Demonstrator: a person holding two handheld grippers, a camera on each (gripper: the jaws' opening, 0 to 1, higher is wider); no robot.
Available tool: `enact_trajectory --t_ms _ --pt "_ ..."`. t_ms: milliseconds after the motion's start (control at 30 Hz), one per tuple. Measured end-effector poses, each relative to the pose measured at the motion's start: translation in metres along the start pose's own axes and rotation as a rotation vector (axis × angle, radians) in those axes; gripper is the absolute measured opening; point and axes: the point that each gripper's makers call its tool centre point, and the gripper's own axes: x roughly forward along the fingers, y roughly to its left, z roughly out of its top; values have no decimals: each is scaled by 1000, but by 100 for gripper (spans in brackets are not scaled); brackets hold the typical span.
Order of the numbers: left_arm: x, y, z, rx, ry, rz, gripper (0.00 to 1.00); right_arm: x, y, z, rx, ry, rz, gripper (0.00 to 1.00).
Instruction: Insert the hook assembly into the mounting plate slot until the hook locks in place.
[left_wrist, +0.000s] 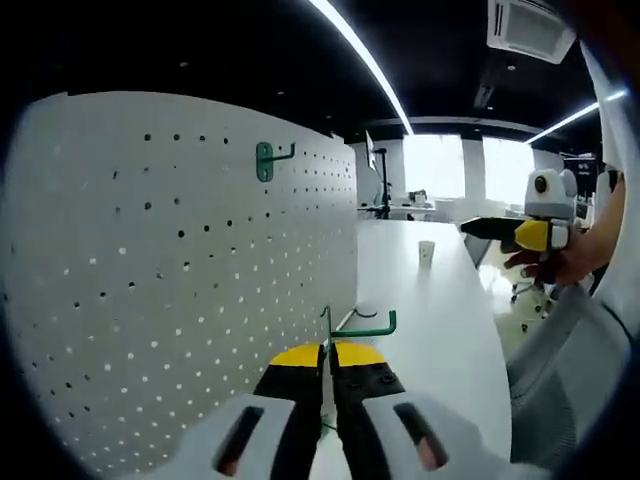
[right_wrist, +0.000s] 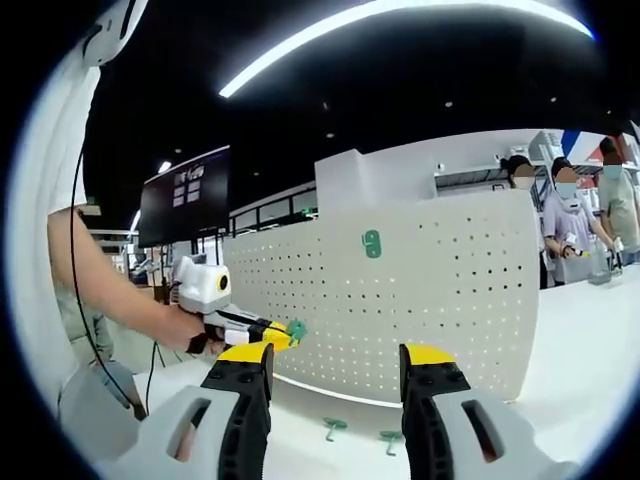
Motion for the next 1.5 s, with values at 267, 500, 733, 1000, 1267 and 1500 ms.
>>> enact_trajectory --t_ms 267,500,733,1000,1267,1500 --pt "-4 -8 21 -33 -75 -6 2 3 3 7 -6 -14 12 49" --pt "-8 -8 34 -57 -128 6 2 5 4 15 -5 -27 19 49" --pt "-12 -13 48 -80 -190 2 2 6 6 20 -10 -37 25 49" --pt "-11 -13 52 -78 -209 8 2 7 7 21 -12 -37 25 49" --pt "-12 -12 50 -75 -201 16 2 7 5 19 58 -33 23 47" --pt "-13 -11 50 -68 -201 23 2 7 5 13 192 -4 44 42"
